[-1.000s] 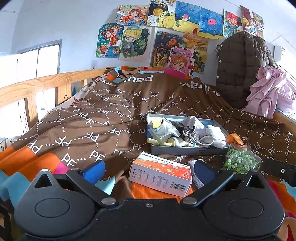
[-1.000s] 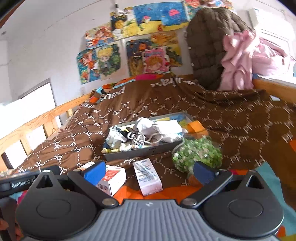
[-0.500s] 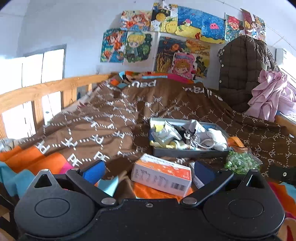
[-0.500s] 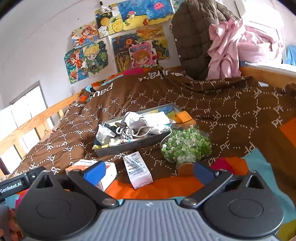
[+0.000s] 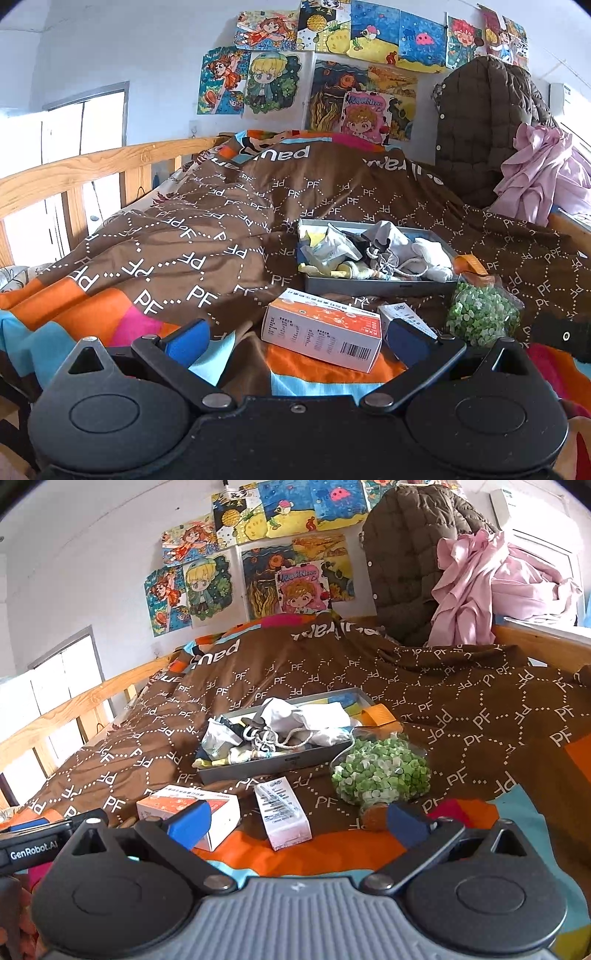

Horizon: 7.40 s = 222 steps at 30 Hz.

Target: Organize soft objects

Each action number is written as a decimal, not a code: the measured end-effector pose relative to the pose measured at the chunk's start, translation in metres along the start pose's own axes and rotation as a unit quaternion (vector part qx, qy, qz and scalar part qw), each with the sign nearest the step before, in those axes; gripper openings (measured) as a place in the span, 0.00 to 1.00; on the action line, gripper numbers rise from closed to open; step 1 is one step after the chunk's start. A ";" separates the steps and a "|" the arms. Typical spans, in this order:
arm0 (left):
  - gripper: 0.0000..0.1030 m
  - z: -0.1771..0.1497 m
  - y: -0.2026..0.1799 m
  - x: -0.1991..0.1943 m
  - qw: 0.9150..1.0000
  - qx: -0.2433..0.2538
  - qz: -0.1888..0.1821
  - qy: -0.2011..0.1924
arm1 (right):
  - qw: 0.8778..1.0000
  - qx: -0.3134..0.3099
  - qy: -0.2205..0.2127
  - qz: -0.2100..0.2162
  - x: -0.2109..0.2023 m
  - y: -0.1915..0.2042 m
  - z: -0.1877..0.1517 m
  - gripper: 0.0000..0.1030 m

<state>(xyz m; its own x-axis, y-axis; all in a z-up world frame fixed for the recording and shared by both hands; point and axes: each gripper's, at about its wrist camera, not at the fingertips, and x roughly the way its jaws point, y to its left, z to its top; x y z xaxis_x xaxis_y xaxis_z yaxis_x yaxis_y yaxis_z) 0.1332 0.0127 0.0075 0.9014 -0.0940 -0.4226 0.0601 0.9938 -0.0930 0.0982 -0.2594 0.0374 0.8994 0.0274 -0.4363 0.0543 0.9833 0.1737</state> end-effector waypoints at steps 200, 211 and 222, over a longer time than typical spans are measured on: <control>0.99 -0.016 -0.002 0.007 0.997 -0.020 0.027 0.065 | 0.996 -0.022 0.085 -0.035 0.026 0.005 -0.013 1.00; 0.99 -0.009 -0.001 0.003 0.997 -0.039 0.022 0.058 | 0.996 -0.022 0.085 -0.035 0.027 0.005 -0.013 1.00; 0.99 -0.007 0.000 0.006 0.997 -0.047 0.011 0.066 | 0.995 -0.022 0.086 -0.035 0.026 0.005 -0.013 1.00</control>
<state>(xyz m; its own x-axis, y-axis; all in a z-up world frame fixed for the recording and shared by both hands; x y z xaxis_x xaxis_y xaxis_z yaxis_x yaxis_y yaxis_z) 0.1352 0.0120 -0.0015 0.8376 -0.0853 -0.5396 -0.0049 0.9865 -0.1636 0.1161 -0.2510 0.0154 0.8061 -0.0151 -0.5915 0.0924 0.9906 0.1006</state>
